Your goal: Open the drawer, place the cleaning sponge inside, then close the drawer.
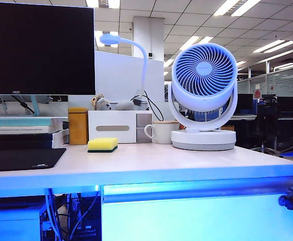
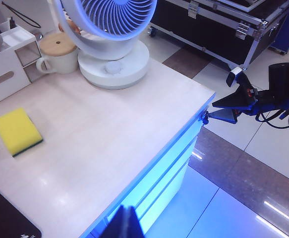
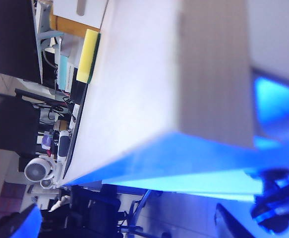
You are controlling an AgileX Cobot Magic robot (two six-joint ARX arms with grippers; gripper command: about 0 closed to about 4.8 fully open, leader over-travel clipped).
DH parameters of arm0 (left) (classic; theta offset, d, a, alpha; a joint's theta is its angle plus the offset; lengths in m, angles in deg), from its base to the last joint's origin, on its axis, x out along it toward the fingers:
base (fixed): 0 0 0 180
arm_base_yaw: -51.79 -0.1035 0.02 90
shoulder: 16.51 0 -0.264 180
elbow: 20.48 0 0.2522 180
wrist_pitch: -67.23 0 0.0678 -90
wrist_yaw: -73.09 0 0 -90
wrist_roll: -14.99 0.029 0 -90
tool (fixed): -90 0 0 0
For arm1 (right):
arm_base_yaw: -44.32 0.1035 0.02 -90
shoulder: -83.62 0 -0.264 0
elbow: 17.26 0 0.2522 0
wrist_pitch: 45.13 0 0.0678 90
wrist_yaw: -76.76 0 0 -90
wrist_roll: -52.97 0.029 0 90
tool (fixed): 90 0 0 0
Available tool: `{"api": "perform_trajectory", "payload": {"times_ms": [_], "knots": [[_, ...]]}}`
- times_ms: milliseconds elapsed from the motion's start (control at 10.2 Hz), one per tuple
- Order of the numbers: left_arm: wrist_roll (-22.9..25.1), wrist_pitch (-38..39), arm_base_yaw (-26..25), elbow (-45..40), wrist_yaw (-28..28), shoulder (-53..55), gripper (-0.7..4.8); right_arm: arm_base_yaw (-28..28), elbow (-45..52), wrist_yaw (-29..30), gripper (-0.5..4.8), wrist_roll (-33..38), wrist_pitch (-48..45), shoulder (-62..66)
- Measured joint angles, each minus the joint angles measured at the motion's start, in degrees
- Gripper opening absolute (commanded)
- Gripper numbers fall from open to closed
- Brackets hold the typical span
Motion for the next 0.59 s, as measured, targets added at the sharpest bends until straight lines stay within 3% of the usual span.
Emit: {"api": "perform_trajectory", "payload": {"times_ms": [589], "knots": [[-0.02, 0.00, 0.00, 0.00, -0.02, 0.00, -0.05, 0.11, -3.74, 0.09, 4.79, 0.20, -0.87, 0.50]]}}
